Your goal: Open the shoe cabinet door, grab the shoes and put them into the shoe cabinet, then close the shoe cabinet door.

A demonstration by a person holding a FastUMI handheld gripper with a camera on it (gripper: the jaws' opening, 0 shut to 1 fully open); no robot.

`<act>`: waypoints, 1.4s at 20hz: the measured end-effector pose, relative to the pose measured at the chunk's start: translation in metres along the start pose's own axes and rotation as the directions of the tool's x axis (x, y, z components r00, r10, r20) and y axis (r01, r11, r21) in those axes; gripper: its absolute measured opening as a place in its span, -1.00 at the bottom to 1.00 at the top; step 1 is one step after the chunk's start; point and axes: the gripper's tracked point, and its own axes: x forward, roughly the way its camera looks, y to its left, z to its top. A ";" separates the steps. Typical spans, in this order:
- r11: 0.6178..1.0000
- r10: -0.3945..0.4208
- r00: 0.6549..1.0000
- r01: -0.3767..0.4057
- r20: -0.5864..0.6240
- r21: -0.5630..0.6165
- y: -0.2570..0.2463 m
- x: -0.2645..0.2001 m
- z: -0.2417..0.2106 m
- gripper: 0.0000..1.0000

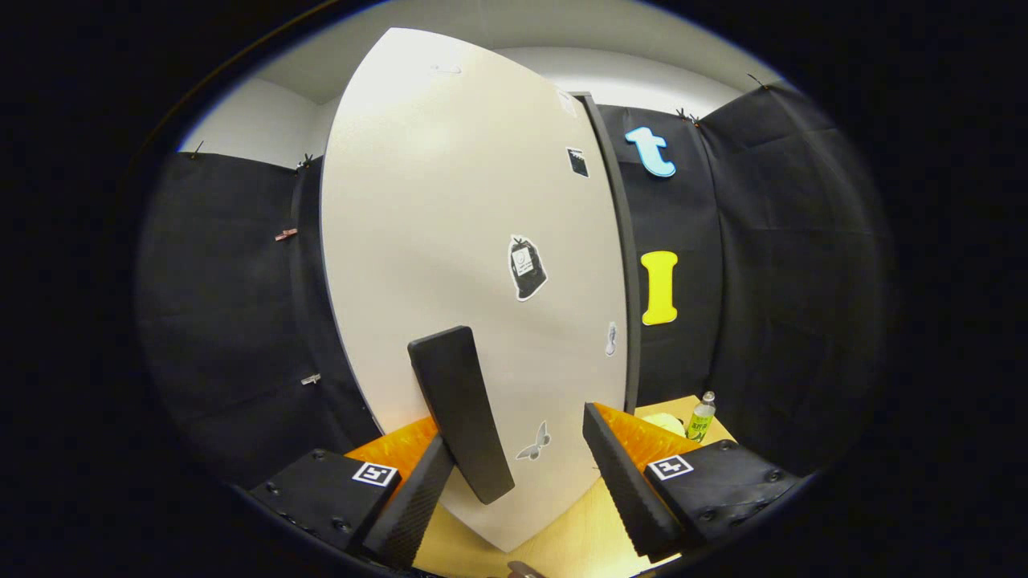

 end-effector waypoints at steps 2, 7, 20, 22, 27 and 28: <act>1.000 0.008 1.000 -0.008 0.001 -0.004 0.020 0.012 -0.002 0.94; 0.998 0.065 0.998 -0.065 0.006 -0.010 0.059 0.032 -0.007 1.00; 0.997 0.048 0.999 -0.048 -0.006 -0.058 0.072 0.043 -0.013 0.98; 0.997 0.034 0.999 -0.034 -0.005 -0.068 0.067 0.042 -0.012 0.98; 0.996 0.015 1.000 -0.015 0.001 -0.082 0.063 0.044 -0.011 0.98; 0.996 0.010 1.000 -0.009 0.005 -0.086 0.063 0.043 -0.010 0.98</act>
